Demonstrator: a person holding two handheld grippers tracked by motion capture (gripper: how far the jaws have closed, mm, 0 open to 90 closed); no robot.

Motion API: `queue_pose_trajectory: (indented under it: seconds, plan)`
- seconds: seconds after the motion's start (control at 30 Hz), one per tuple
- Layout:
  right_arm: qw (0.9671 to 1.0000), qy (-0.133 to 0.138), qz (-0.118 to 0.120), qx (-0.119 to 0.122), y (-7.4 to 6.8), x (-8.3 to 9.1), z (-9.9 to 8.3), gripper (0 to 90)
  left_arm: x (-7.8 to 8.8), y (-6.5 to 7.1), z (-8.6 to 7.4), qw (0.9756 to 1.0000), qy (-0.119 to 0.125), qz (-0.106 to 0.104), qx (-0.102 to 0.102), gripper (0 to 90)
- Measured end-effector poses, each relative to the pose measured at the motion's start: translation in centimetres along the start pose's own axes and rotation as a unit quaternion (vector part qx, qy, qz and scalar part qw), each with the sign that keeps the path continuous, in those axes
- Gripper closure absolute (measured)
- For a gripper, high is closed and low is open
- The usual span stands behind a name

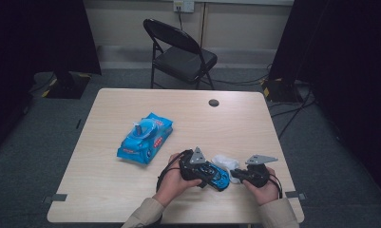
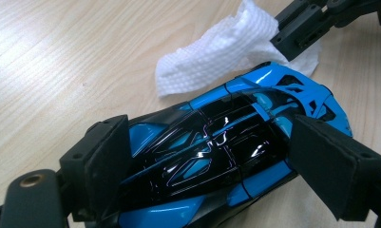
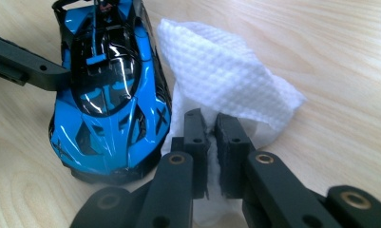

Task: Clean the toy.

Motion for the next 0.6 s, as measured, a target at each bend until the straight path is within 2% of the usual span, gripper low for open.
queue_pose_trajectory:
  seconds: [0.23, 0.6]
  plan:
    - [0.9994, 0.004, 0.031, -0.013, -0.2, -0.6, 0.3, 85.1, 0.0, 0.0, 0.0, 1.0000, 0.002, 0.000, 0.001, 14.4]
    - [0.9974, -0.007, 0.068, -0.024, -0.3, -1.8, 1.2, 85.4, 0.1, -0.3, -0.2, 1.0000, 0.003, 0.004, 0.003, 14.3]
Point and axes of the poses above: each handheld gripper's, and its own axes: x roughly backward along the jaws, z roughly out of its top, y roughly to its right, the point moved 9 cm from there along -x, roughly forward along the jaws, and after that the axes turned 14 degrees about -x, right-handed, at the moved point
